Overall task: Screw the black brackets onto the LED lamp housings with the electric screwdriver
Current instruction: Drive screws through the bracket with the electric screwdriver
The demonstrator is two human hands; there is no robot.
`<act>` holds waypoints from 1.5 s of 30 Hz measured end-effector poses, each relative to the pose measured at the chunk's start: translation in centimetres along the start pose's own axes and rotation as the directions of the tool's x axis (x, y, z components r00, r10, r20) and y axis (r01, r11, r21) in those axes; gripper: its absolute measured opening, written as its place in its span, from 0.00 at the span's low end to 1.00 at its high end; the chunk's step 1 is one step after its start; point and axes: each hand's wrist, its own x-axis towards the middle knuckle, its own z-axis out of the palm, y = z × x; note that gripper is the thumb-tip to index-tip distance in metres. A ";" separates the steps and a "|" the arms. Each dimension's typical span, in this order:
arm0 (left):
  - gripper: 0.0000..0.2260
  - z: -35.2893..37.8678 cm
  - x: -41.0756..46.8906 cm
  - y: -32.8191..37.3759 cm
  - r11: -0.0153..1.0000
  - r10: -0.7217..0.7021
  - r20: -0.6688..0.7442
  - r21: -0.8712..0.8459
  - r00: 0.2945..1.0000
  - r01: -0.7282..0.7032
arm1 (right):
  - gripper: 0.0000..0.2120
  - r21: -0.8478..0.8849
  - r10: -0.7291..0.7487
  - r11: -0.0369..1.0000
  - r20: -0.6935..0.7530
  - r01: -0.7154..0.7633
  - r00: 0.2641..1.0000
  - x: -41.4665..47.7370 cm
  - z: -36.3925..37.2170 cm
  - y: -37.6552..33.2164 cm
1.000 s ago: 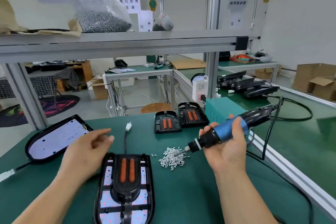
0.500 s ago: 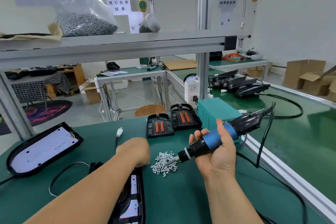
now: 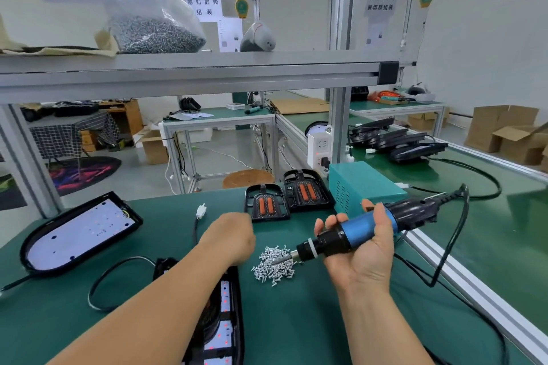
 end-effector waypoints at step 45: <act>0.09 -0.6 -7.2 -5.9 -0.562 -0.132 -0.040 -0.820 0.991 -0.108 | 0.06 -0.067 -0.083 0.992 0.290 0.106 0.954 -4.1 10.8 5.5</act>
